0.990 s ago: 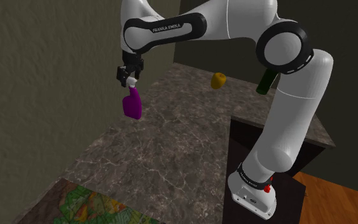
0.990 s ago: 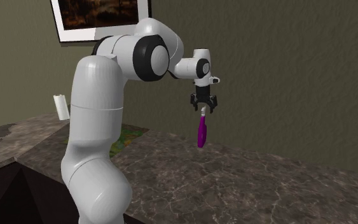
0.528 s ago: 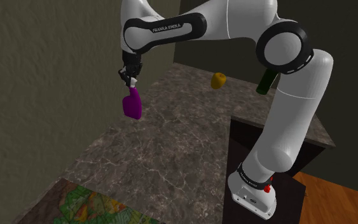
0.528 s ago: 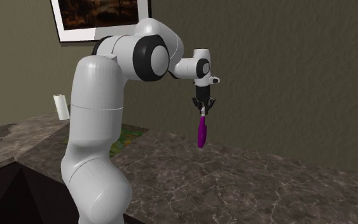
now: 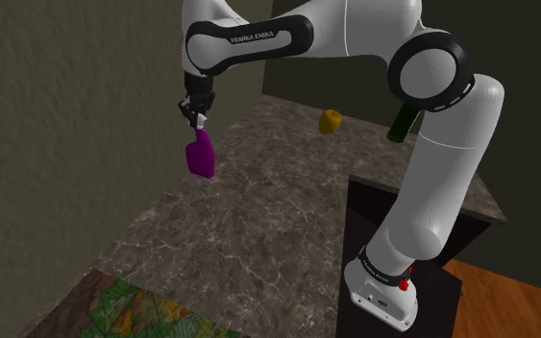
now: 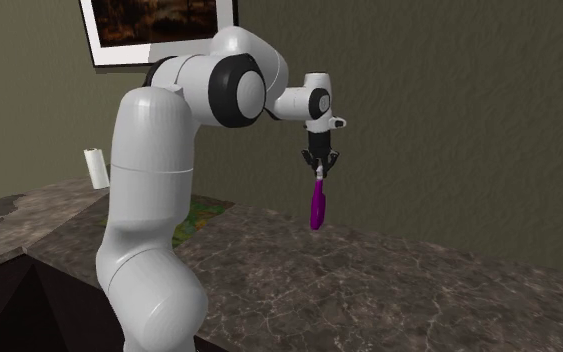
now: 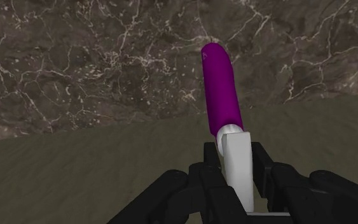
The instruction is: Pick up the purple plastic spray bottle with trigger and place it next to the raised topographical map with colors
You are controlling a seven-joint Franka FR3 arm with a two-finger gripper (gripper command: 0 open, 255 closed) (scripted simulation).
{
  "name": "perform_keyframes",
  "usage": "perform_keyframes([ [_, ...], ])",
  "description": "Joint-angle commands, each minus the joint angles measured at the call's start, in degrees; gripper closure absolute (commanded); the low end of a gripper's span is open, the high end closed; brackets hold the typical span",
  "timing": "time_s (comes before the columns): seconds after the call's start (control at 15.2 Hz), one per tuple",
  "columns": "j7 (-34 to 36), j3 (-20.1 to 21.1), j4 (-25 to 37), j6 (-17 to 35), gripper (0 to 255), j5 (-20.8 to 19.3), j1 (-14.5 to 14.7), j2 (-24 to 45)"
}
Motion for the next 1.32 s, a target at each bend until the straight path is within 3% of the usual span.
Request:
perform_keyframes([
  [0.0,-0.1,0.0,1.1,-1.4,255,0.1,0.0,-0.3],
  [1.25,-0.6,0.3,16.6,-16.0,255,0.2,0.5,0.5],
])
